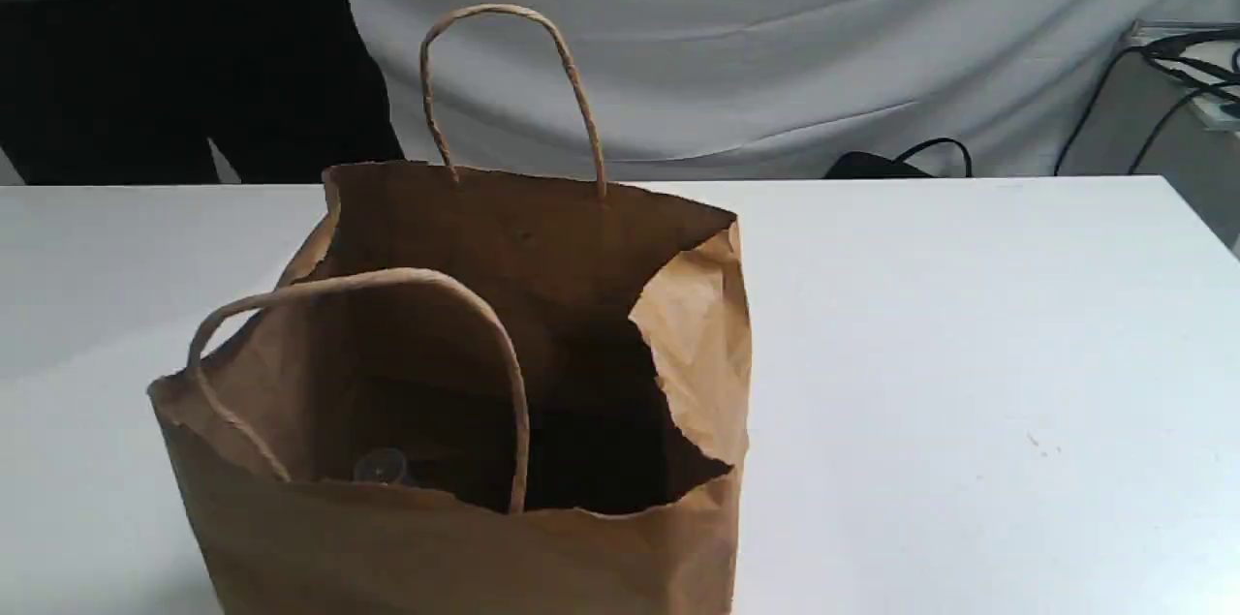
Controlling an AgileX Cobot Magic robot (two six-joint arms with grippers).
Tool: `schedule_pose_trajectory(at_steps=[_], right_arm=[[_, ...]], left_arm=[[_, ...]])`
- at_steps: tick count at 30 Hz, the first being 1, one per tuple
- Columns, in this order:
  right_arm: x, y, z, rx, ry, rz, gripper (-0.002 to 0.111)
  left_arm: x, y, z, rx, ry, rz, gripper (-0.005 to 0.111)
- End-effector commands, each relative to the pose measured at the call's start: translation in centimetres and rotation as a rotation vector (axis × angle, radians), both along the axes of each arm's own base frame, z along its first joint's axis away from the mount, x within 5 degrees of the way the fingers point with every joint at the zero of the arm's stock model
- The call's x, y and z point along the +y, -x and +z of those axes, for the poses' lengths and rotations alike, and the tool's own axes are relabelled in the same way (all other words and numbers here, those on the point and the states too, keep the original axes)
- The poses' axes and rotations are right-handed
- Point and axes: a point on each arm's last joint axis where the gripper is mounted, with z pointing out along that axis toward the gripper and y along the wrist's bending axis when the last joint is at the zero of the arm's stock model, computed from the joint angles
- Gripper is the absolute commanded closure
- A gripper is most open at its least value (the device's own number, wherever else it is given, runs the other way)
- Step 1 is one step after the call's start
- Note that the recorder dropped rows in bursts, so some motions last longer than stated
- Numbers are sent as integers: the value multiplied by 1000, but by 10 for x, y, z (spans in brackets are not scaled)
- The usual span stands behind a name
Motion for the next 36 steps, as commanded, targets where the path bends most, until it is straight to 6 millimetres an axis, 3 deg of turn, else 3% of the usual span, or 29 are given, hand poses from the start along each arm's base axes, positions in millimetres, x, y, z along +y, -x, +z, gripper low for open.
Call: schedule_pose_trajectory(at_steps=[1,11,21,36], right_arm=[[2,3,2,-49,-2,26,108],[-15,-4,-9,100,-135,-125,108],[-16,-10,-38,330,-3,-189,108],[-17,-10,-51,468,4,-200,108]], left_arm=[[0,1,-1,3,9,0,107],[0,1,-1,3,9,0,107],[0,1,-1,3,9,0,107],[0,1,-1,3,9,0,107]])
